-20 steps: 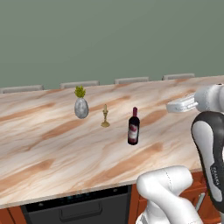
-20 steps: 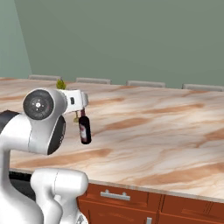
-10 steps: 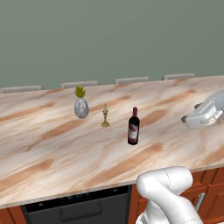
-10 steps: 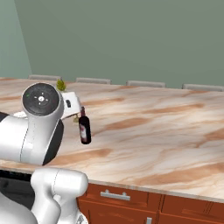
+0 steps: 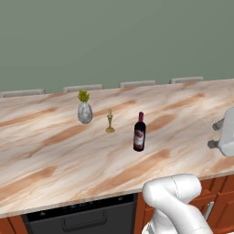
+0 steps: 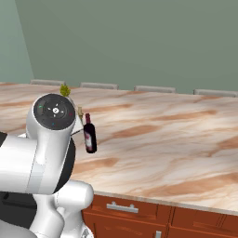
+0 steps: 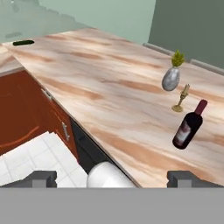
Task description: Open the cabinet directly in front. Then move the wine and the mug to the dining counter with the candle on it.
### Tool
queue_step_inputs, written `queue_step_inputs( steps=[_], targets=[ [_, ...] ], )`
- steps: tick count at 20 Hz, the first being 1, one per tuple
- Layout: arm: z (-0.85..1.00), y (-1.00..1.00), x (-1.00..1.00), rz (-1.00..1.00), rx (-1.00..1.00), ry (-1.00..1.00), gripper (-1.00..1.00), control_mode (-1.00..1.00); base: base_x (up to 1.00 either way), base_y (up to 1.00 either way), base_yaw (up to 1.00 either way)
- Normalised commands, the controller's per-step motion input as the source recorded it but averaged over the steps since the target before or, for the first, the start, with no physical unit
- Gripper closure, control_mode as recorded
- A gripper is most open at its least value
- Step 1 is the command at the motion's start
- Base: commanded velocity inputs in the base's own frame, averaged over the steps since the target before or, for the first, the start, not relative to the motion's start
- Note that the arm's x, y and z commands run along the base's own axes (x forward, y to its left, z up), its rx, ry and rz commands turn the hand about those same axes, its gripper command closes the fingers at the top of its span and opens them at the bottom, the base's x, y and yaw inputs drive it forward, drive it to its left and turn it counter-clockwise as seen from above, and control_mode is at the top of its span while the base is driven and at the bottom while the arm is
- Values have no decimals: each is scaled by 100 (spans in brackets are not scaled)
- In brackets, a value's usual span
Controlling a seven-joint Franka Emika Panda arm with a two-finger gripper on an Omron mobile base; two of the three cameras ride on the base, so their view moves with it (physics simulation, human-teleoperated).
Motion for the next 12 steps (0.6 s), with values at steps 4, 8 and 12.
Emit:
queue_step_inputs(
  steps=[4, 8, 12],
  targets=[
    [-30, 0, 0, 13, 0, 0, -100, -100, 0, 0, 0],
    [-22, 0, 0, 8, 0, -3, -100, -100, 0, 0, 0],
    [-22, 0, 0, 6, 0, -11, -100, -100, 0, 0, 0]
  ],
)
